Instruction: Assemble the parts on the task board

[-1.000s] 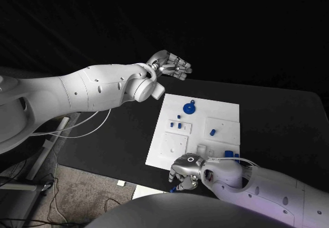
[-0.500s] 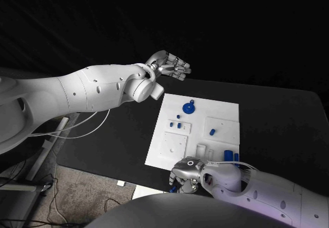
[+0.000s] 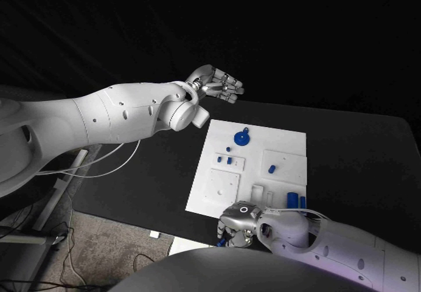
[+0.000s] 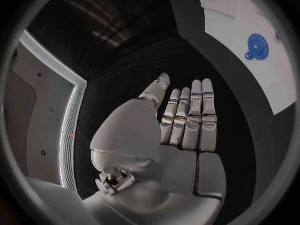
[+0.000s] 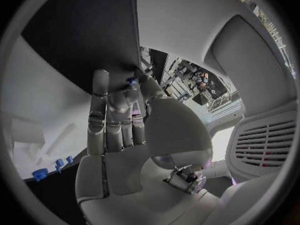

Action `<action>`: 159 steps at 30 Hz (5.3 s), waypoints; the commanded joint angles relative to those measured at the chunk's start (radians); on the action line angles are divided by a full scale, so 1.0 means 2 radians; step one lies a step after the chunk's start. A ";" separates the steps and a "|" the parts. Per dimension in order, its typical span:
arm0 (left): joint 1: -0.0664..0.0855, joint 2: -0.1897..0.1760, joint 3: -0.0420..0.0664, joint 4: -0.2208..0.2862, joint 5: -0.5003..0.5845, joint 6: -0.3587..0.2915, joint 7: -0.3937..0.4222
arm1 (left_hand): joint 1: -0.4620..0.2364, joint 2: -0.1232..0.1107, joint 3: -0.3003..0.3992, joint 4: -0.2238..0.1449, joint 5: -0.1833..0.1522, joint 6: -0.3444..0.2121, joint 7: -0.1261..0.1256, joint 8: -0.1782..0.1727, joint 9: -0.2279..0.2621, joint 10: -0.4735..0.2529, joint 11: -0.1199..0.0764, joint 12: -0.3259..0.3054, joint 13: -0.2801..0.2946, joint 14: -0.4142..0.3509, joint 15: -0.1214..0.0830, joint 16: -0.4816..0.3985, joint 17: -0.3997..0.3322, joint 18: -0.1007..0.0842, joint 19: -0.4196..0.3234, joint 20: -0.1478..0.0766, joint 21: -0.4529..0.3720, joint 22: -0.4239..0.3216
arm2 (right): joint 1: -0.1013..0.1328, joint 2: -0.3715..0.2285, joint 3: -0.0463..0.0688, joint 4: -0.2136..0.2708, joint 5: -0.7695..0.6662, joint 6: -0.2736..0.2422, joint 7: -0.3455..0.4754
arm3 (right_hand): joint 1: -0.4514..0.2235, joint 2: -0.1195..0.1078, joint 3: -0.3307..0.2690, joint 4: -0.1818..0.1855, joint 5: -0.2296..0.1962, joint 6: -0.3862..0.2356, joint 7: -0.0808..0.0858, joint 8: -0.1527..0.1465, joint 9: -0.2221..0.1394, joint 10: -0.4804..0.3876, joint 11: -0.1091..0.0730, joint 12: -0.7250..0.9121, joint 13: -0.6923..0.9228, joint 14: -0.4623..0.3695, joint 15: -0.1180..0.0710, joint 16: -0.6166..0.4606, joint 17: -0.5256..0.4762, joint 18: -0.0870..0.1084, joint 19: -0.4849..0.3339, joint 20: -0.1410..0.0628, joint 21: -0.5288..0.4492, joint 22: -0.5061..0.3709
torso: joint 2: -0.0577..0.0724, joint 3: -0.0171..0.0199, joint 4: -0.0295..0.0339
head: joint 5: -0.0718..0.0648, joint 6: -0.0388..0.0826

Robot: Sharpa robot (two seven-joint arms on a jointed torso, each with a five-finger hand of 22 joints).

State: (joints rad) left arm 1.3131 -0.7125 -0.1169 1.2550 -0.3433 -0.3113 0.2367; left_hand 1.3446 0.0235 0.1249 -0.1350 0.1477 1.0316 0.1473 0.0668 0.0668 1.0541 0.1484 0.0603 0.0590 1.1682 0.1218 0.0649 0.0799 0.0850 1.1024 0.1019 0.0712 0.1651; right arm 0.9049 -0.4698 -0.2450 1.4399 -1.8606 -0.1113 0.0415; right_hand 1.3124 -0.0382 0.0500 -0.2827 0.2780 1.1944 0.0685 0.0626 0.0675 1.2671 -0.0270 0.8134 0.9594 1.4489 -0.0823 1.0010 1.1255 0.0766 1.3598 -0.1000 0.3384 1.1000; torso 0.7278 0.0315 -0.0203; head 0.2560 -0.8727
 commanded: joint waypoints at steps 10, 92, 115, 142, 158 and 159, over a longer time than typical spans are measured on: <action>0.000 -0.001 0.000 0.002 0.003 0.007 0.003 | -0.001 -0.001 0.000 0.002 -0.002 -0.003 0.001 -0.001 0.000 -0.002 0.000 0.000 0.000 -0.003 -0.001 -0.002 0.001 0.003 0.002 0.000 0.001 0.000 | -0.009 0.005 -0.001 -0.010 -0.014 -0.009 0.003 | 0.005 0.012 -0.002 0.000 -0.009 0.020 -0.004 0.000 0.001 0.006 -0.003 0.004 0.002 0.002 -0.001 0.005 0.004 0.004 0.004 0.002 -0.003 0.006 | 0.001 0.0005 0.0006 | 0.002 0.000; 0.000 -0.007 0.000 0.005 0.003 0.010 -0.001 | 0.000 0.000 0.000 0.002 -0.002 -0.003 0.000 -0.001 0.000 -0.002 0.000 0.000 0.000 -0.003 -0.001 -0.002 0.001 0.003 0.003 0.000 0.002 -0.004 | -0.005 0.006 0.000 -0.024 -0.043 -0.047 -0.096 | -0.010 -0.011 0.075 0.072 0.058 0.001 0.000 0.000 -0.002 0.002 -0.002 -0.006 -0.010 0.003 0.002 0.002 -0.002 0.014 0.013 0.013 -0.028 0.028 | 0.002 -0.0001 -0.0001 | 0.007 0.000; 0.000 -0.007 0.000 0.006 0.003 0.010 -0.003 | 0.000 -0.001 0.000 0.003 -0.002 -0.004 0.001 -0.001 0.000 -0.002 0.000 0.000 0.000 -0.003 -0.001 -0.002 0.001 0.003 0.003 0.000 0.002 -0.007 | -0.005 0.022 0.000 -0.025 -0.067 0.003 -0.111 | -0.017 -0.011 0.078 0.028 0.028 -0.009 0.004 -0.001 -0.003 -0.003 0.001 -0.005 -0.012 0.002 0.004 0.005 0.000 0.020 0.011 0.018 -0.031 0.033 | 0.002 -0.0006 0.0005 | 0.008 0.000; 0.000 -0.008 0.000 0.009 0.003 0.011 -0.004 | 0.002 0.000 0.001 0.003 -0.002 -0.003 0.000 -0.001 0.000 -0.002 0.000 0.000 0.000 -0.003 -0.001 -0.002 0.001 0.003 0.003 0.000 0.002 -0.007 | -0.004 0.019 0.000 -0.023 -0.091 -0.044 -0.108 | -0.045 -0.026 0.209 0.039 0.013 0.054 -0.010 0.000 -0.001 0.039 -0.010 0.041 0.043 0.008 -0.002 0.031 0.013 0.021 0.015 0.013 -0.019 0.065 | 0.002 0.0000 -0.0001 | 0.009 0.000; 0.000 -0.009 0.000 0.008 0.003 0.011 -0.004 | 0.002 0.000 0.001 0.003 -0.002 -0.003 0.000 -0.001 0.000 -0.002 0.000 0.000 0.000 -0.003 -0.001 -0.002 0.001 0.003 0.003 0.000 0.002 -0.007 | 0.003 0.009 0.000 -0.016 -0.082 -0.081 -0.107 | -0.028 -0.040 0.216 0.063 0.012 0.058 -0.011 0.000 -0.001 0.046 -0.010 0.047 0.062 0.007 -0.003 0.032 0.007 0.018 0.019 0.010 -0.025 0.069 | 0.002 -0.0001 0.0000 | 0.007 0.000; 0.000 -0.009 0.000 0.008 0.003 0.011 -0.005 | 0.002 0.000 0.001 0.003 -0.002 -0.003 0.000 -0.001 0.000 -0.002 0.000 0.000 0.000 -0.003 -0.001 -0.002 0.001 0.003 0.003 0.000 0.002 -0.007 | 0.005 0.008 0.000 -0.014 -0.081 -0.083 -0.106 | -0.028 -0.040 0.216 0.063 0.013 0.058 -0.011 0.000 -0.001 0.046 -0.010 0.047 0.062 0.007 -0.003 0.032 0.007 0.018 0.019 0.010 -0.025 0.069 | 0.002 -0.0001 -0.0003 | 0.007 0.000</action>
State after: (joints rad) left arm 1.3132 -0.7309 -0.1180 1.2693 -0.3423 -0.3009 0.2222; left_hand 1.3446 0.0235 0.1250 -0.1351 0.1477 1.0324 0.1481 0.0668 0.0668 1.0541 0.1484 0.0603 0.0590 1.1682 0.1218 0.0649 0.0803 0.0849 1.1024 0.1018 0.0712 0.1518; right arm 0.9124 -0.4492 -0.2440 1.4137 -2.0149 -0.2755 -0.1439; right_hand 1.2478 -0.1137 0.4790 -0.1597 0.3032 1.3032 0.0446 0.0604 0.0634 1.3510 -0.0465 0.9047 1.0830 1.4590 -0.0855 1.0632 1.1399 0.1079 1.3919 -0.0750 0.2902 1.2378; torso 0.7324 0.0316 -0.0198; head 0.2693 -0.8727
